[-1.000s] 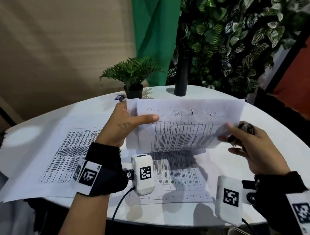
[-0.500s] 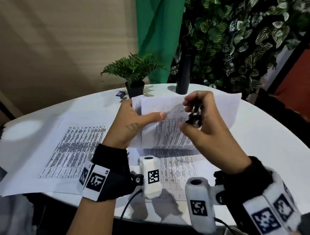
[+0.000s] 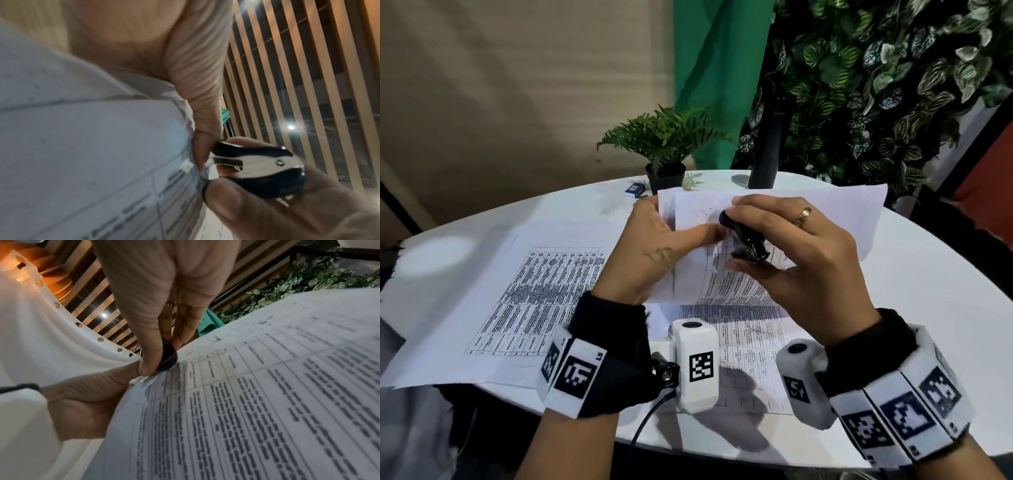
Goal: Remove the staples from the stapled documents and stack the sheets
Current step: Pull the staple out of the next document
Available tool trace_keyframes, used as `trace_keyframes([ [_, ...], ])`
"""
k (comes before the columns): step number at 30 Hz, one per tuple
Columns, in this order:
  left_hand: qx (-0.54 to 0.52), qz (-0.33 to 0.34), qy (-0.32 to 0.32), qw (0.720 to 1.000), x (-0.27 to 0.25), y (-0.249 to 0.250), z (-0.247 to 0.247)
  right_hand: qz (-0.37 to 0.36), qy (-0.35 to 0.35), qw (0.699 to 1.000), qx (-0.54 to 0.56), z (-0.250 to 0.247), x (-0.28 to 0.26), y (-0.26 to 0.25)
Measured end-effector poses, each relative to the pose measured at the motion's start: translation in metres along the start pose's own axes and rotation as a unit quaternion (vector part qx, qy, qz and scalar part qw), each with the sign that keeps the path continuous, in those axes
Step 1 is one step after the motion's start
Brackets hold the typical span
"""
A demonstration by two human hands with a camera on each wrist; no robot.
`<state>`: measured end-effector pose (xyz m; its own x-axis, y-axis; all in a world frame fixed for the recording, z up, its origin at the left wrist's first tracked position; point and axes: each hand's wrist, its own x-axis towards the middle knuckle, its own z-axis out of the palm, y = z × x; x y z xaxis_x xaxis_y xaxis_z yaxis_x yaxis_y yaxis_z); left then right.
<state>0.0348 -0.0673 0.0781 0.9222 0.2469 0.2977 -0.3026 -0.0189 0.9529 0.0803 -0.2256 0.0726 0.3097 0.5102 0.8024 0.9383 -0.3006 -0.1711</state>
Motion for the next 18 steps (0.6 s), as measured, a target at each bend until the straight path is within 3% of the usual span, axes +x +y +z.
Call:
trace_keyframes([
  [18,-0.018,-0.01,-0.025,0.999,-0.0007,-0.0029,-0.0035,-0.032,-0.012,0.999,0.009,-0.0005,0.0064,0.0098],
])
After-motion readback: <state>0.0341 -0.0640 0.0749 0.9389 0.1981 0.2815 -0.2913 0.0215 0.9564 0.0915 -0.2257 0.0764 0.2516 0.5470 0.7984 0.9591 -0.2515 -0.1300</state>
